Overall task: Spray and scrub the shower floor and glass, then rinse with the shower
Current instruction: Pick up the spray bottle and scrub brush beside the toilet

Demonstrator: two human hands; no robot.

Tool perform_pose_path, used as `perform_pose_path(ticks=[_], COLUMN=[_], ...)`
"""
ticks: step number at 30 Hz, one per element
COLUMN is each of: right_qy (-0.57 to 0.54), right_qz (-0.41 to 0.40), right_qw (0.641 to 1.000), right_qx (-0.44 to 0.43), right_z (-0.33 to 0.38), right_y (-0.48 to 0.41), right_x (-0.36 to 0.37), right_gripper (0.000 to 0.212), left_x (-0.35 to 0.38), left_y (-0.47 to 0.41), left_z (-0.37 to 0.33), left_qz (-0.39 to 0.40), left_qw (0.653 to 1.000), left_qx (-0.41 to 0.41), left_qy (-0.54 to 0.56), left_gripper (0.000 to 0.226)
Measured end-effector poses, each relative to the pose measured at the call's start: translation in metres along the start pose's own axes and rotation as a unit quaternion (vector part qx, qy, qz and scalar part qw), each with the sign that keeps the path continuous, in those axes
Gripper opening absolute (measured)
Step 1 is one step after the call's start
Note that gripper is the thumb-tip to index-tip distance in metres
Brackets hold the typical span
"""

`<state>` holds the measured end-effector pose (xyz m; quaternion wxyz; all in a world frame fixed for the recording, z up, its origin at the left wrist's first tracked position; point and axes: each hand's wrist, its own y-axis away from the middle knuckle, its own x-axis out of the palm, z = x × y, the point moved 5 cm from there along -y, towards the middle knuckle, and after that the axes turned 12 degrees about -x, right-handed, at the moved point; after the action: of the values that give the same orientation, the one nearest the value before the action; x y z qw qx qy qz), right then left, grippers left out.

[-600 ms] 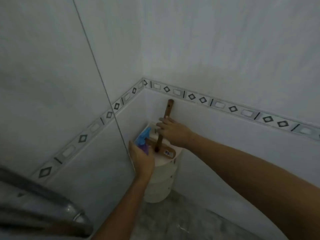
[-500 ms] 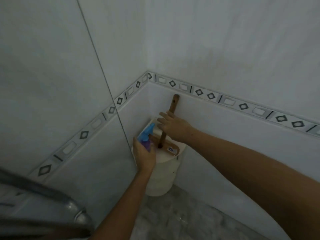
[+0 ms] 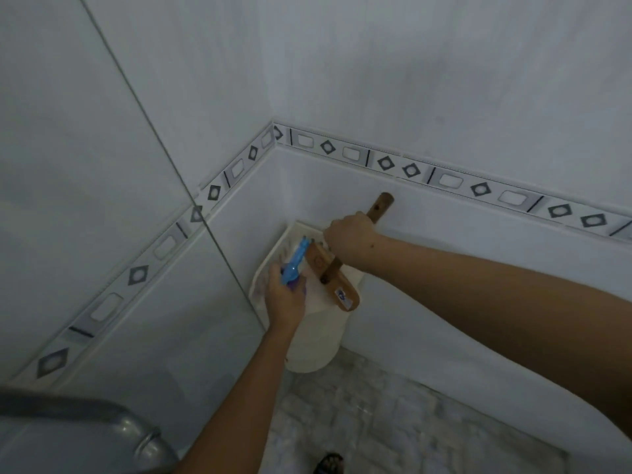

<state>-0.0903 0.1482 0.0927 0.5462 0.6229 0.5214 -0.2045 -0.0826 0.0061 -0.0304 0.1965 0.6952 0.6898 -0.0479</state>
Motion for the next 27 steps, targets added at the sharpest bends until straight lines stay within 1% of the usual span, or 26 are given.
perform_pose_path(ticks=[2, 4, 5, 7, 9, 10, 12, 15, 17, 18, 19, 21, 23, 25, 26, 27], right_qy=[-0.052, -0.074, -0.085, -0.103, -0.128, -0.165, -0.238, -0.347, -0.4, -0.428, -0.46, -0.511, -0.558, -0.591, -0.604, -0.627], right_qz=[0.02, 0.048, 0.072, 0.122, 0.164, 0.185, 0.186, 0.184, 0.168, 0.162, 0.154, 0.152, 0.141, 0.127, 0.128, 0.127], right_qw=[0.998, 0.996, 0.993, 0.986, 0.976, 0.964, 0.942, 0.89, 0.852, 0.828, 0.802, 0.754, 0.704, 0.668, 0.653, 0.626], right_qx=[0.01, 0.017, 0.026, 0.047, 0.065, 0.097, 0.145, 0.233, 0.292, 0.324, 0.348, 0.383, 0.415, 0.434, 0.439, 0.446], right_z=[-0.012, -0.025, -0.032, -0.044, -0.048, -0.056, -0.063, -0.065, -0.06, -0.054, -0.046, -0.026, -0.003, 0.02, 0.029, 0.044], right_y=[0.028, 0.057, 0.074, 0.108, 0.131, 0.165, 0.198, 0.275, 0.327, 0.354, 0.379, 0.42, 0.461, 0.488, 0.494, 0.504], right_x=[0.0, 0.005, 0.011, 0.034, 0.055, 0.084, 0.12, 0.192, 0.235, 0.259, 0.28, 0.319, 0.355, 0.388, 0.401, 0.424], right_gripper=[0.02, 0.014, 0.011, 0.016, 0.018, 0.02, 0.029, 0.028, 0.022, 0.02, 0.02, 0.027, 0.027, 0.029, 0.026, 0.019], left_x=[0.01, 0.019, 0.026, 0.047, 0.065, 0.092, 0.12, 0.169, 0.199, 0.214, 0.227, 0.248, 0.27, 0.29, 0.296, 0.311], left_y=[0.012, 0.023, 0.028, 0.049, 0.065, 0.091, 0.114, 0.165, 0.196, 0.216, 0.234, 0.268, 0.303, 0.325, 0.329, 0.339], left_z=[-0.006, -0.005, -0.005, -0.008, -0.009, -0.014, -0.014, -0.009, 0.005, 0.011, 0.018, 0.027, 0.039, 0.055, 0.059, 0.073], left_qz=[0.031, 0.053, 0.067, 0.112, 0.146, 0.189, 0.215, 0.267, 0.304, 0.326, 0.348, 0.385, 0.421, 0.442, 0.45, 0.463], left_qw=[0.999, 0.997, 0.995, 0.99, 0.986, 0.977, 0.969, 0.954, 0.941, 0.932, 0.923, 0.903, 0.883, 0.87, 0.866, 0.859], left_qx=[0.03, 0.058, 0.073, 0.085, 0.079, 0.091, 0.109, 0.115, 0.112, 0.111, 0.117, 0.141, 0.162, 0.169, 0.167, 0.169], left_qy=[-0.017, -0.025, -0.026, -0.018, -0.021, -0.032, -0.052, -0.073, -0.098, -0.11, -0.116, -0.129, -0.133, -0.135, -0.137, -0.143], left_gripper=[0.031, 0.037, 0.035, 0.025, 0.018, 0.017, 0.02, 0.024, 0.016, 0.017, 0.023, 0.038, 0.045, 0.05, 0.054, 0.056])
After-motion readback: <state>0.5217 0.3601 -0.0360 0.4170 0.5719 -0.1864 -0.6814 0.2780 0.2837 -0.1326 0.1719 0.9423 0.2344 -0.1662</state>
